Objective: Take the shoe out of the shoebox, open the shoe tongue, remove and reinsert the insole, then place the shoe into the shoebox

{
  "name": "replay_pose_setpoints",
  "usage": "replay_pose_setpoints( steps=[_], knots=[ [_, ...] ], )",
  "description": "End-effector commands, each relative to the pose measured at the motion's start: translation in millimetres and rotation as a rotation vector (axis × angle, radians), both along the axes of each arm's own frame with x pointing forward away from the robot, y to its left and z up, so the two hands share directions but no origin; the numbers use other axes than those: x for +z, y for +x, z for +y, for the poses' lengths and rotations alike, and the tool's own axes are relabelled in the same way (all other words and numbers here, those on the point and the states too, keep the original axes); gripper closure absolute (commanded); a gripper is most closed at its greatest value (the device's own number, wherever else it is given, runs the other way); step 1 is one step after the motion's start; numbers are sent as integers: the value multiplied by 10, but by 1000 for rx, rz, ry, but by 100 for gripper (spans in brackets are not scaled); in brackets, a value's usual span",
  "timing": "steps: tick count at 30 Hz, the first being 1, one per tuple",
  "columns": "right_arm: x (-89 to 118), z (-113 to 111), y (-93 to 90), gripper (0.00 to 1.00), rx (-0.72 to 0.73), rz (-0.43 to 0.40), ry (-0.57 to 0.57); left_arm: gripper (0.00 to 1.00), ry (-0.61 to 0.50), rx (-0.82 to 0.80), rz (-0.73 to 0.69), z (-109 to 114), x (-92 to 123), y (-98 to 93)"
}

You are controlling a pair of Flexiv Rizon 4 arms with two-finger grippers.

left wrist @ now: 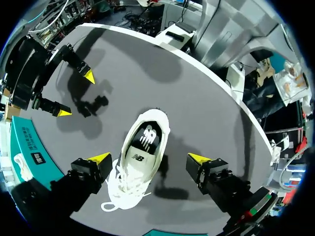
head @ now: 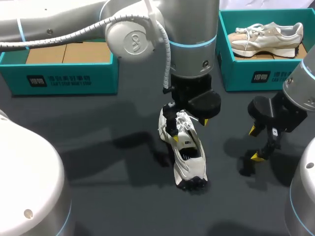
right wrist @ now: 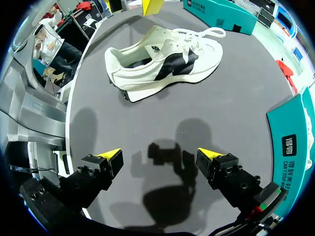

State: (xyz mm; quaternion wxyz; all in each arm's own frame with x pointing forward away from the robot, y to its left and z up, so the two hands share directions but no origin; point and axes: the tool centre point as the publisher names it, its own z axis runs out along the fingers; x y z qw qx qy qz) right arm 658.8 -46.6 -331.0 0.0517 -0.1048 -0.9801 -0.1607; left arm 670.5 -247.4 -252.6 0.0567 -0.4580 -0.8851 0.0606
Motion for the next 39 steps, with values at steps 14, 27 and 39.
replay_pose_setpoints(
  steps=[14,27,39],
  knots=[
    [-5,3,-16,0,-1,-3,-2,0,99,659,-39,59,47,-328],
    [-5,3,-16,0,-1,-3,-2,0,120,805,-22,-10,-94,-591],
    [-5,3,-16,0,-1,-3,-2,0,142,840,-15,-98,-266,-612]
  ],
)
